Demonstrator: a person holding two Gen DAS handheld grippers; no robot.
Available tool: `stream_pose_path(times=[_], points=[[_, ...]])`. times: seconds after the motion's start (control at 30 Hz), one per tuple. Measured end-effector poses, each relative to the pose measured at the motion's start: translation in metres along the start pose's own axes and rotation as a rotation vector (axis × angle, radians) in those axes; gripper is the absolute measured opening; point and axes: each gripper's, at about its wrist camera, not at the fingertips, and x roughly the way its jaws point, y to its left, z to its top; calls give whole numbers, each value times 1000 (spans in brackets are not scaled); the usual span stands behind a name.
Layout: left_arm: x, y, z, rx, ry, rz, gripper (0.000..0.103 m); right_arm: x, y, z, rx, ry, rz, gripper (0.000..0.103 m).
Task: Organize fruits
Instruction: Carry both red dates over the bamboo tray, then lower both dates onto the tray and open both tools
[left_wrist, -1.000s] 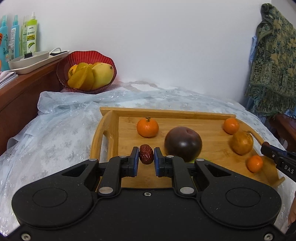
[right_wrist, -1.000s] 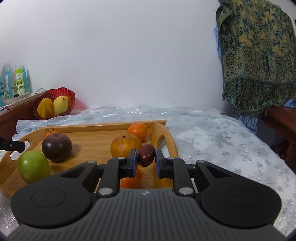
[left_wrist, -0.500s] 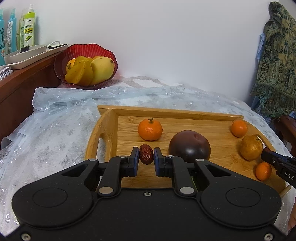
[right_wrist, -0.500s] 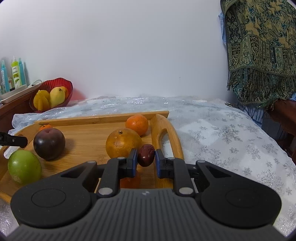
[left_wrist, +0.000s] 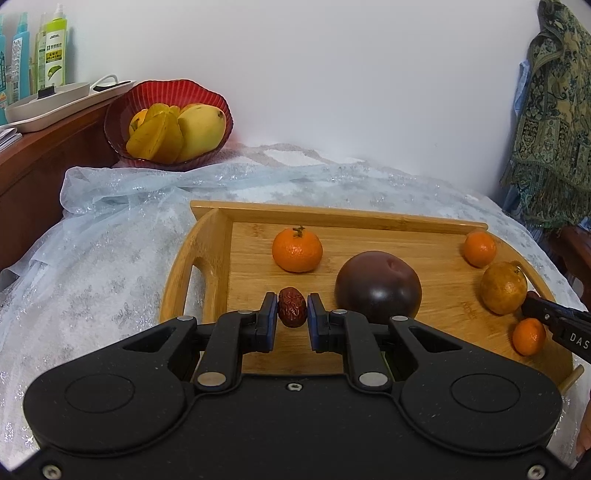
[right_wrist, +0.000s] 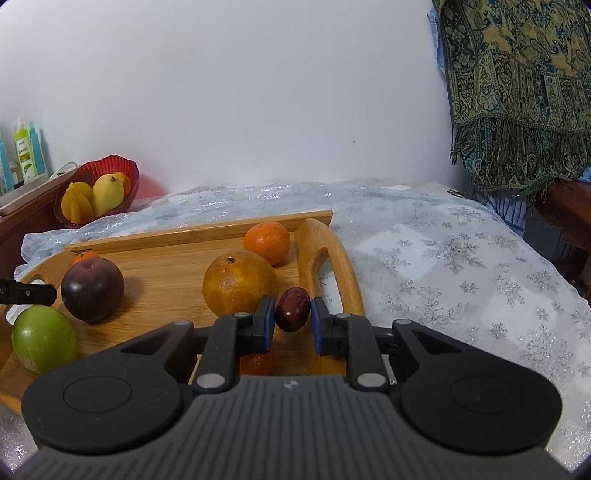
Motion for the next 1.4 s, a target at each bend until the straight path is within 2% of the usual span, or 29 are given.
stream_pose_path(times=[0.97,1.13,1.17,1.23,1.4], points=[[5,0,-6,-7,25,11,16,-3,4,0,-4,-4,-8,29],[3,1,-7,-9,21,12,16,-4,5,1,-7,-10,-12,41],[3,0,-7,-11,20,12,17,-5,5,1,-9,-10,-15,46],[3,1,-7,-15,19,12,18,-6,6,1,-14,-13,-16,48],[-1,0,-8,-9,4,17,32,-9,8,0,-30,-24,-24,55]])
